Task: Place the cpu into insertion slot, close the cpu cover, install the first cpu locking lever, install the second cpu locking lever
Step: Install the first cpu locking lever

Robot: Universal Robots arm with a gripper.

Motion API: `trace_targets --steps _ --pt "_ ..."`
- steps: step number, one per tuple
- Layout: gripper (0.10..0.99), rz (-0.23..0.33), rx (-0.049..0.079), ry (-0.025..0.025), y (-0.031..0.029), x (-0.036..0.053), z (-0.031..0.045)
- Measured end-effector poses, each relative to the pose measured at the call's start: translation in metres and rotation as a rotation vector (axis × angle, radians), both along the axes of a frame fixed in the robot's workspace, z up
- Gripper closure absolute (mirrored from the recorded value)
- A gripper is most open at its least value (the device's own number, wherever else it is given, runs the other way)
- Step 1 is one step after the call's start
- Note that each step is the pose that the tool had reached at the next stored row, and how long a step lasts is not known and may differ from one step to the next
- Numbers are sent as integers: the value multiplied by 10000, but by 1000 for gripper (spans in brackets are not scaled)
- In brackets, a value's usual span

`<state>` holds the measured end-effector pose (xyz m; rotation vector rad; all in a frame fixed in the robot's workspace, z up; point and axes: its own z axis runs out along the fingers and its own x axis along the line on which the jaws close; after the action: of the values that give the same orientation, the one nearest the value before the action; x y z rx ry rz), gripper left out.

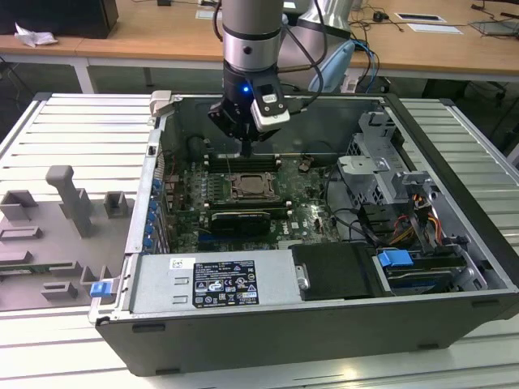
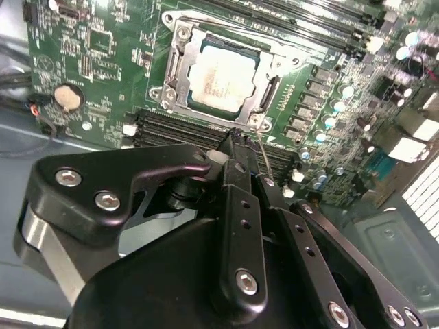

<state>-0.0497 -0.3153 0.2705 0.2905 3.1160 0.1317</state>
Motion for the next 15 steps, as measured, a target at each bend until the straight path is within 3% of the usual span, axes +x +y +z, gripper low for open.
trace_targets --steps 4,15 --pt "980 588 2 -2 -1 0 -1" --pt "980 1531 1 0 -2 0 0"
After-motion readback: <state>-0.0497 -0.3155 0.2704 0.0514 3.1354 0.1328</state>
